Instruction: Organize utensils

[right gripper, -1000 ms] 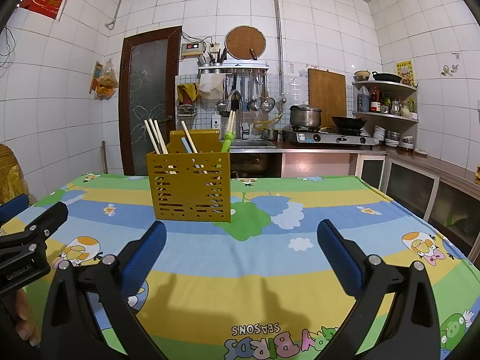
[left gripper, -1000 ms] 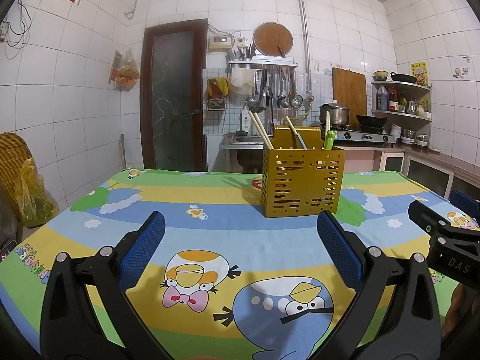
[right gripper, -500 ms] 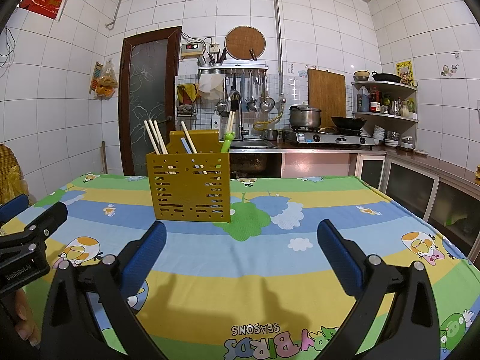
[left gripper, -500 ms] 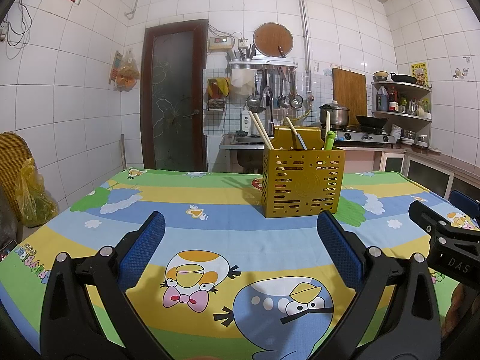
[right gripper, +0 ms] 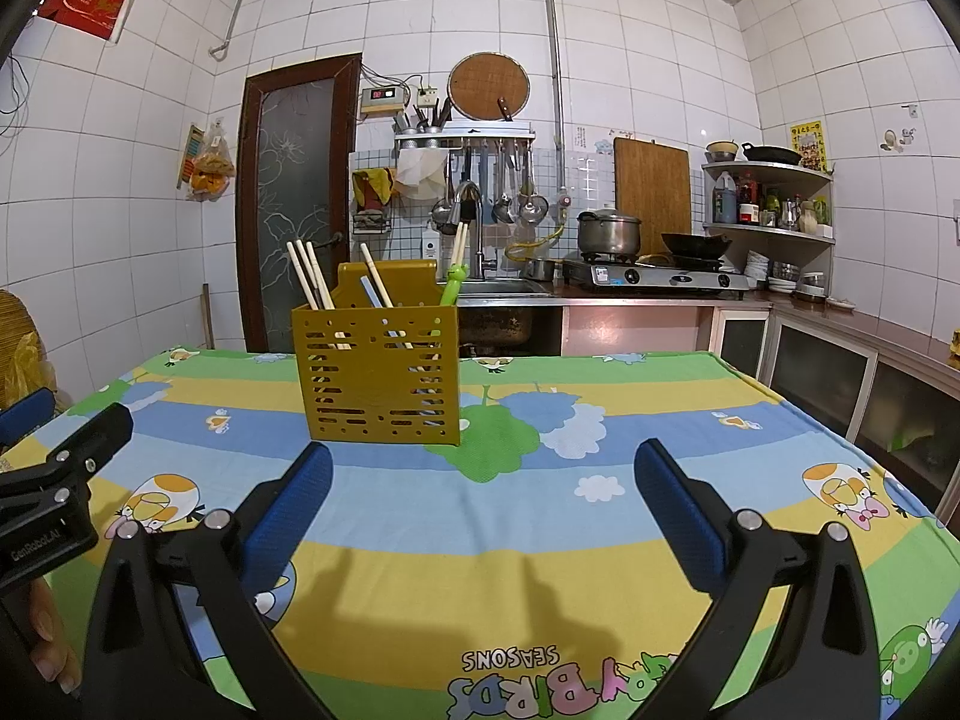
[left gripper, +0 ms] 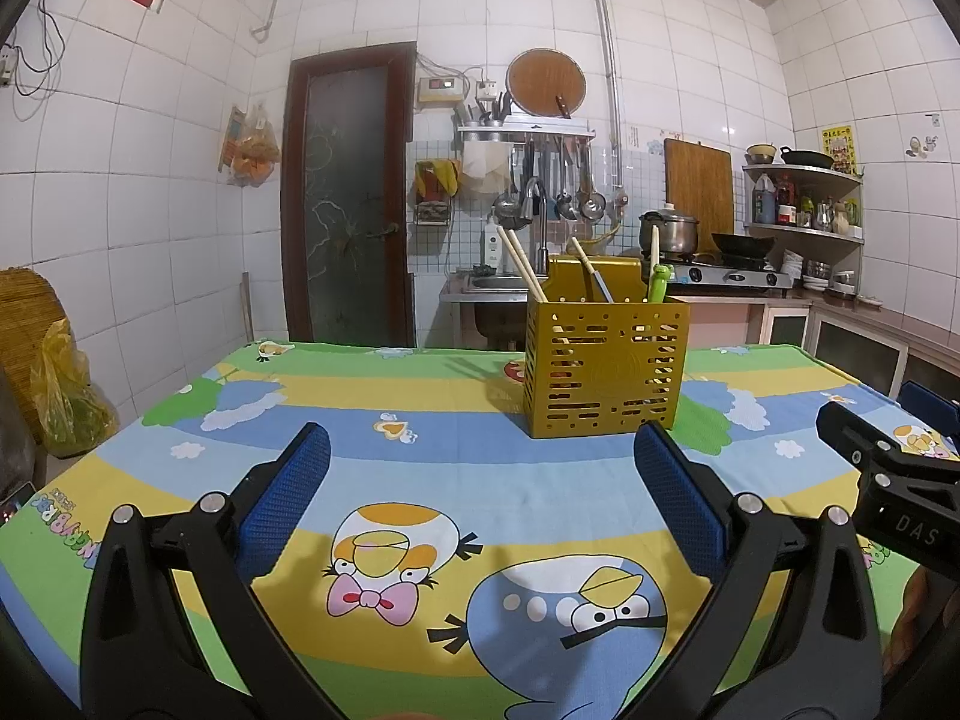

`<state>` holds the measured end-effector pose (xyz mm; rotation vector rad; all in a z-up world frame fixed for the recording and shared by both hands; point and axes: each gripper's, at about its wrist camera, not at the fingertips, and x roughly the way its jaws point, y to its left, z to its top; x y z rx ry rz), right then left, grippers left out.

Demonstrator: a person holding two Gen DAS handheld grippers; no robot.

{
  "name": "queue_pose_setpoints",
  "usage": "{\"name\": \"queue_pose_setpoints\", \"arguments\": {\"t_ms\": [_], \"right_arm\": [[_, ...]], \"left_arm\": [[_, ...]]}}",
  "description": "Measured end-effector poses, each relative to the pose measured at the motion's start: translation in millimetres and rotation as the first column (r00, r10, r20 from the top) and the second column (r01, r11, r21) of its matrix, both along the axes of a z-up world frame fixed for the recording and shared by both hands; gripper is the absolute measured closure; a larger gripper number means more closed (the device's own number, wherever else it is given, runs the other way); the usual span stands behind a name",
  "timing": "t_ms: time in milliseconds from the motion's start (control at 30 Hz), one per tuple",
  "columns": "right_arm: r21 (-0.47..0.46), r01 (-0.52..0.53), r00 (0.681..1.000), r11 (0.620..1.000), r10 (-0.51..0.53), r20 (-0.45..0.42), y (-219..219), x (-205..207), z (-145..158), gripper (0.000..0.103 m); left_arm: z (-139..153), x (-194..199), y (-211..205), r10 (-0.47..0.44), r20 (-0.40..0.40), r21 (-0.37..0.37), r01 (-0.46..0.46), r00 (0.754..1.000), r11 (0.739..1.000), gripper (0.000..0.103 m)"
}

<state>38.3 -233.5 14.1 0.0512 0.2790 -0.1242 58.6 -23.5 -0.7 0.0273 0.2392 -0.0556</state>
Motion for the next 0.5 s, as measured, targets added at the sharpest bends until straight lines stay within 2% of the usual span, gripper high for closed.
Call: {"name": "queue_pose_setpoints", "arguments": {"t_ms": [500], "right_arm": [[-0.001, 0.0, 1.0, 1.0, 0.0, 0.001, 0.0, -0.2, -0.6, 0.005]], "left_arm": [[-0.5, 0.3, 0.0, 0.0, 0.0, 0.0, 0.0, 1.0, 1.0, 0.005]]}}
